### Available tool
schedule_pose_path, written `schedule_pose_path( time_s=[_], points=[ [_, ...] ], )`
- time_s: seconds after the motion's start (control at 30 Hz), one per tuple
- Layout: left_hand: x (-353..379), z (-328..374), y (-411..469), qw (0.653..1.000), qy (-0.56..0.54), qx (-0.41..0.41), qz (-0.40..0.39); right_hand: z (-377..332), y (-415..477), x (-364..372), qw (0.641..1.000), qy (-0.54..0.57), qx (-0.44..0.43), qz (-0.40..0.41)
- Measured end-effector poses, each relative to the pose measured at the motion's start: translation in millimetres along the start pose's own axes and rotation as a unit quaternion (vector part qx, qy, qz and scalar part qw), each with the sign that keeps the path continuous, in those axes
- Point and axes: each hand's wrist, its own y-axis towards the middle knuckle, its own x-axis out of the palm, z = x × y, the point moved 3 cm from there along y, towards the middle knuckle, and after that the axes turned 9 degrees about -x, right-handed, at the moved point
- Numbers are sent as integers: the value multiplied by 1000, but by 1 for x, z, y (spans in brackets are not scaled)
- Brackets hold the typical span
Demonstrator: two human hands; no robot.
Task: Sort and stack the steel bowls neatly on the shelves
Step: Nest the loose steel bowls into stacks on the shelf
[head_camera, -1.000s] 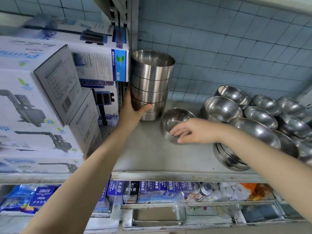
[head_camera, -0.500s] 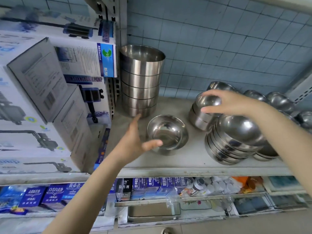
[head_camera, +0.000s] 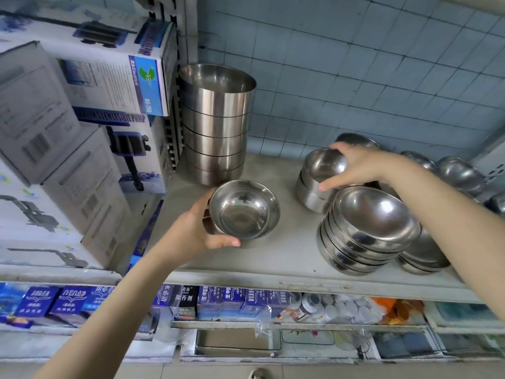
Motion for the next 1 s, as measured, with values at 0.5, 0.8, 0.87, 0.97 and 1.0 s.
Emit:
schedule_pose_path(
  time_s=[0.5, 0.8, 0.87, 0.97, 1.0],
  points=[
    [-8, -21, -5, 999, -28, -16, 30, -46, -34, -20, 979, 113, -93, 145],
    [-26, -18, -15, 998, 5, -19, 67, -164, -46, 49, 969, 113, -213, 57],
    [-27, -20, -16, 997, 17, -30, 62, -171, -41, 62, 972, 98, -208, 43],
    [-27, -26, -16, 998, 12, -28, 58, -176, -36, 71, 973, 105, -204, 37],
    [-27, -27, -17, 998, 9, -29, 58, -177, -34, 72, 972, 98, -211, 32]
  ],
)
